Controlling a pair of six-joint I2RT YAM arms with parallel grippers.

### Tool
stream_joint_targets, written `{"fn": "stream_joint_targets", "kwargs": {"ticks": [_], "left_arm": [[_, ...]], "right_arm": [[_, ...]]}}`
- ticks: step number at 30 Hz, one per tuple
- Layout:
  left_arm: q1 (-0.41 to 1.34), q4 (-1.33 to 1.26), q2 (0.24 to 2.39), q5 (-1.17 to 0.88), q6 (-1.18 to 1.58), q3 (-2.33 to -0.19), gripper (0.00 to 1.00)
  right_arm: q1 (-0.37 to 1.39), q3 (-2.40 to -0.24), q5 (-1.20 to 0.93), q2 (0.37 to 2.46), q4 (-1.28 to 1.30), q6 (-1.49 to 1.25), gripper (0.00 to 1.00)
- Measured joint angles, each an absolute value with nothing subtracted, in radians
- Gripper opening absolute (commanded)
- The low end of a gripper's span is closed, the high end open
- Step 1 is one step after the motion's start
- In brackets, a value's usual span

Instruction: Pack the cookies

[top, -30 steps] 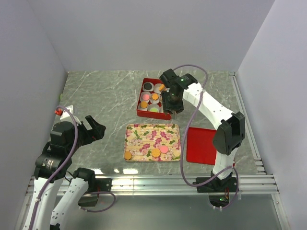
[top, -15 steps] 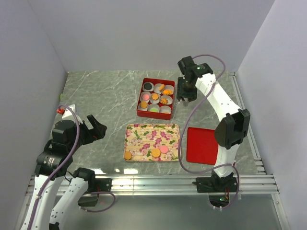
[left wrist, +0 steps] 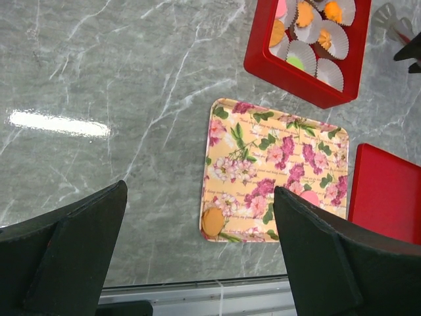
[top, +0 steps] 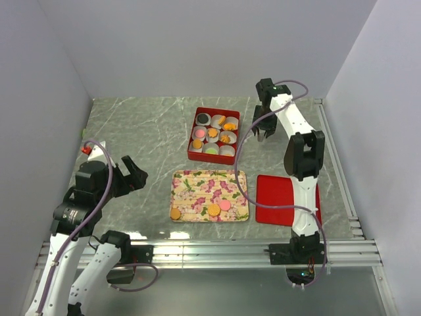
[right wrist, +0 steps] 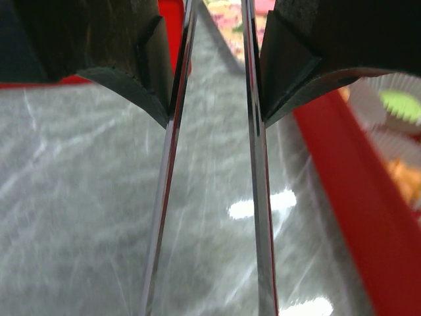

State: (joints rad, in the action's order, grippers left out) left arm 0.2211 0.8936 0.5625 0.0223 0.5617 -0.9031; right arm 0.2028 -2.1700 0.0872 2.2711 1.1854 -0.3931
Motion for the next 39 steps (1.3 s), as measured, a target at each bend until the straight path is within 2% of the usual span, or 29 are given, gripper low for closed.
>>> {"fn": "stream_joint_targets", "kwargs": {"ticks": [12, 20, 21, 22, 24, 33, 39], "left_arm": [[0.216, 0.879, 0.567, -0.004, 0.560, -0.903, 0.99], [0.216, 0.880, 0.578, -0.015, 0.557, -0.897, 1.00], [0.216, 0.879, 0.577, -0.015, 0.557, -0.897, 0.99], [0.216, 0.879, 0.577, -0.015, 0.557, -0.896, 0.99], [0.216, 0.879, 0.575, -0.015, 0.557, -0.896, 0.99], [0.216, 0.880, 0.521, -0.015, 0.557, -0.896, 0.99], [0.216, 0.891, 0.512, -0.007, 0.557, -0.907, 0.99]], "right_arm": [[0.135, -2.215, 0.031, 2.442, 1.143, -0.384, 0.55], [0.120, -2.228, 0.039, 2.479, 1.136, -0.396, 0.56], [0.120, -2.231, 0.041, 2.481, 1.138, -0.397, 0.58], [0.120, -2.234, 0.043, 2.484, 1.137, -0.400, 0.82], [0.120, -2.241, 0.045, 2.489, 1.140, -0.407, 0.94], [0.120, -2.236, 0.056, 2.482, 1.139, -0.412, 0.99], [0.120, -2.165, 0.075, 2.371, 1.135, -0.422, 1.00]]}}
